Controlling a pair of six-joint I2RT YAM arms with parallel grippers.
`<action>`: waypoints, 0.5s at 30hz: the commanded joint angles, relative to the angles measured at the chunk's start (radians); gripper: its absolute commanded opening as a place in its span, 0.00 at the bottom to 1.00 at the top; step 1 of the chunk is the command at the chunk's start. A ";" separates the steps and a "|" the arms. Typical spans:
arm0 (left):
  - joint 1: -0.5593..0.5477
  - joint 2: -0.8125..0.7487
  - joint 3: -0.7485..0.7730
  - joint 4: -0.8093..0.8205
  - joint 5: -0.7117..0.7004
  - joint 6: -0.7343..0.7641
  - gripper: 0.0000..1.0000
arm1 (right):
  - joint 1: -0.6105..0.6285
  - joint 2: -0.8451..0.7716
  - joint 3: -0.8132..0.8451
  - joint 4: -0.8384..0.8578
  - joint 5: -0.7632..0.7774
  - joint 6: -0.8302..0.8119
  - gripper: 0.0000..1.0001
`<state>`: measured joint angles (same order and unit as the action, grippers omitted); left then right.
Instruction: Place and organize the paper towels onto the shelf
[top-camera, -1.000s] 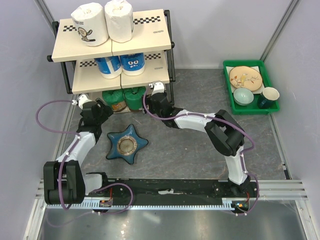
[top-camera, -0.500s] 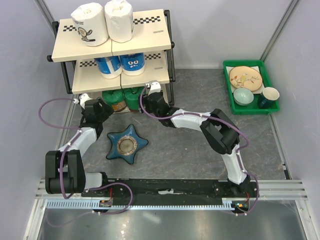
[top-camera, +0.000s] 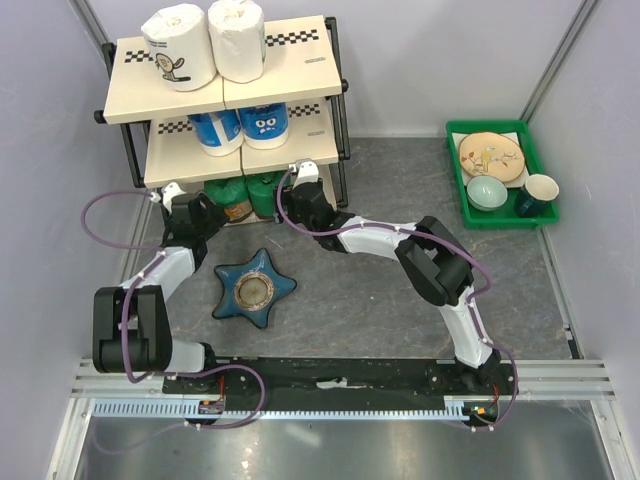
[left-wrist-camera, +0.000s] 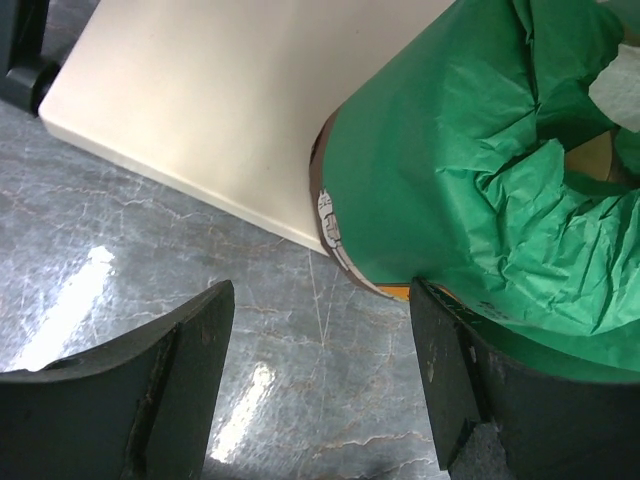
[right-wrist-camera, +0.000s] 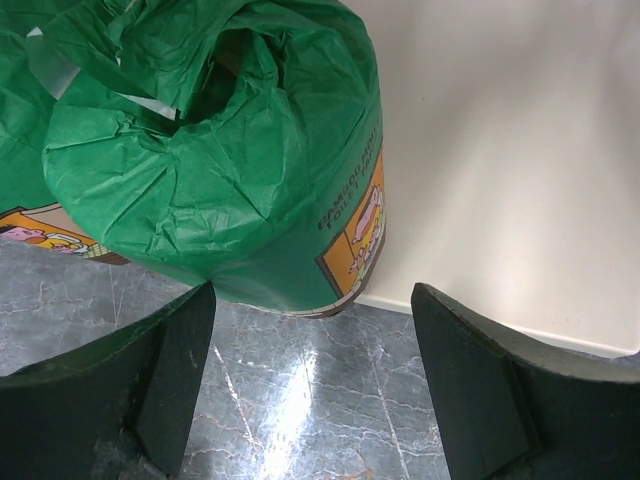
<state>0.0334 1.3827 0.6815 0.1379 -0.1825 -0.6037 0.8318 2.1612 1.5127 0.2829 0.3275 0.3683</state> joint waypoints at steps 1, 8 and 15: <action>-0.003 0.024 0.056 0.055 0.003 0.024 0.78 | -0.026 0.022 0.046 0.027 -0.022 0.018 0.88; -0.010 0.047 0.052 0.068 0.014 0.013 0.78 | -0.028 0.020 -0.017 0.116 -0.031 0.038 0.88; -0.021 0.049 0.030 0.088 0.015 0.007 0.78 | -0.033 0.023 -0.068 0.211 -0.045 0.063 0.88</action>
<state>0.0227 1.4261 0.7094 0.1593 -0.1738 -0.6041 0.8169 2.1616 1.4643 0.3870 0.2947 0.3969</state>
